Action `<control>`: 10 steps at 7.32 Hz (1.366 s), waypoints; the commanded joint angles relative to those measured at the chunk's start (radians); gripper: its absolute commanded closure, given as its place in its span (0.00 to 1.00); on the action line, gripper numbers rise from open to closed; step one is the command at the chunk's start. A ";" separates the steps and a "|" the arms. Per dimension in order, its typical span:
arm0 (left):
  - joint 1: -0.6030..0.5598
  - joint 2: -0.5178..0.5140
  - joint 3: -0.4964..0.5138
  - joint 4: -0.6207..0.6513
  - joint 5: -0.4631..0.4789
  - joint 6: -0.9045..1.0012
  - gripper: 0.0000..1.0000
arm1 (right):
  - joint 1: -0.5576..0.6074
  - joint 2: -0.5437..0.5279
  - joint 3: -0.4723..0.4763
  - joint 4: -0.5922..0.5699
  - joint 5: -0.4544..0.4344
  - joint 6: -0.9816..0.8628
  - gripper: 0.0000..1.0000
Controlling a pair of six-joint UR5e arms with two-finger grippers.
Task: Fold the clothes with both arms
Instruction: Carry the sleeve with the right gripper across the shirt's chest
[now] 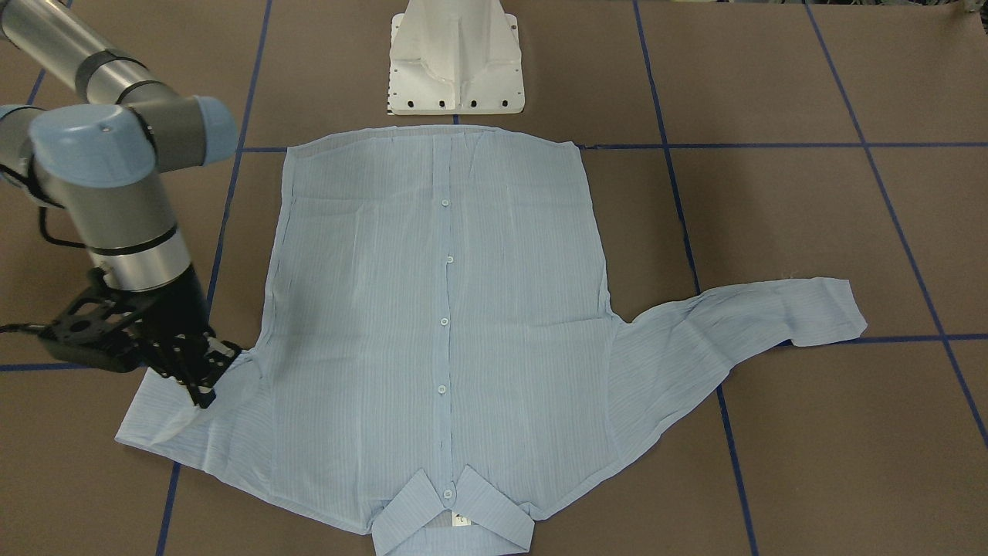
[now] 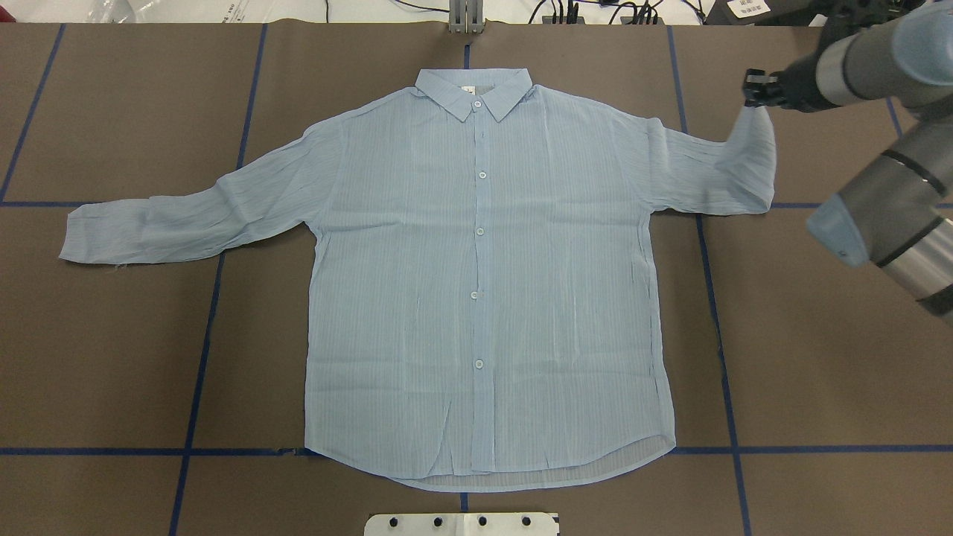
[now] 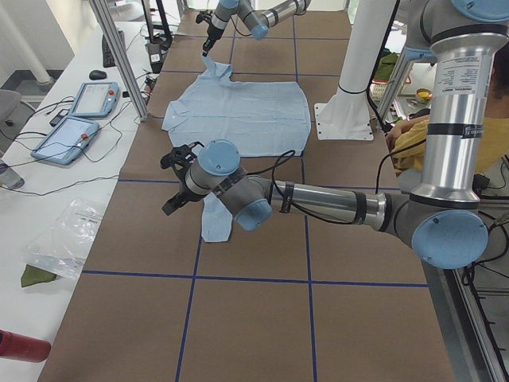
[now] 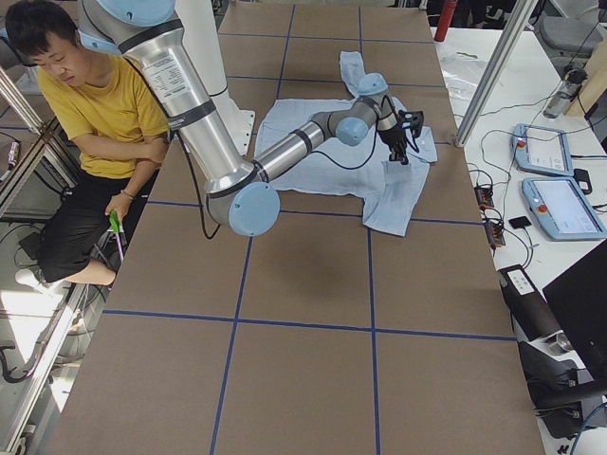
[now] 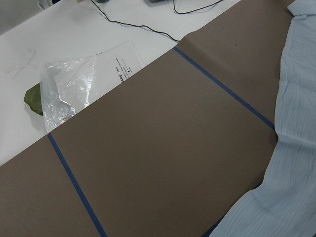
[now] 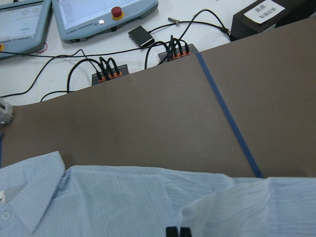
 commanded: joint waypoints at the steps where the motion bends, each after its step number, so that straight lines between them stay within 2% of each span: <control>1: 0.000 0.000 0.000 0.000 0.000 0.000 0.00 | -0.098 0.143 -0.039 -0.061 -0.138 0.099 1.00; 3: 0.000 0.000 0.002 0.000 0.000 0.000 0.00 | -0.153 0.248 -0.102 -0.064 -0.228 0.113 1.00; 4: 0.000 0.002 0.002 -0.001 0.001 0.000 0.00 | -0.176 0.279 -0.102 -0.082 -0.258 0.114 1.00; 5: -0.002 0.002 0.003 -0.001 0.002 0.000 0.00 | -0.196 0.339 -0.112 -0.144 -0.260 0.137 1.00; 6: -0.002 0.002 0.003 -0.001 0.002 0.000 0.00 | -0.236 0.389 -0.158 -0.145 -0.299 0.152 1.00; 7: -0.002 0.006 0.005 -0.001 0.002 0.000 0.00 | -0.267 0.451 -0.244 -0.140 -0.340 0.152 1.00; 8: -0.002 0.014 0.002 -0.001 0.002 0.000 0.00 | -0.290 0.524 -0.336 -0.140 -0.342 0.152 1.00; 9: -0.002 0.014 0.005 -0.001 0.002 0.000 0.00 | -0.305 0.555 -0.387 -0.140 -0.341 0.154 0.01; 10: -0.002 0.014 0.005 -0.001 0.002 0.000 0.00 | -0.314 0.594 -0.436 -0.140 -0.342 0.160 0.00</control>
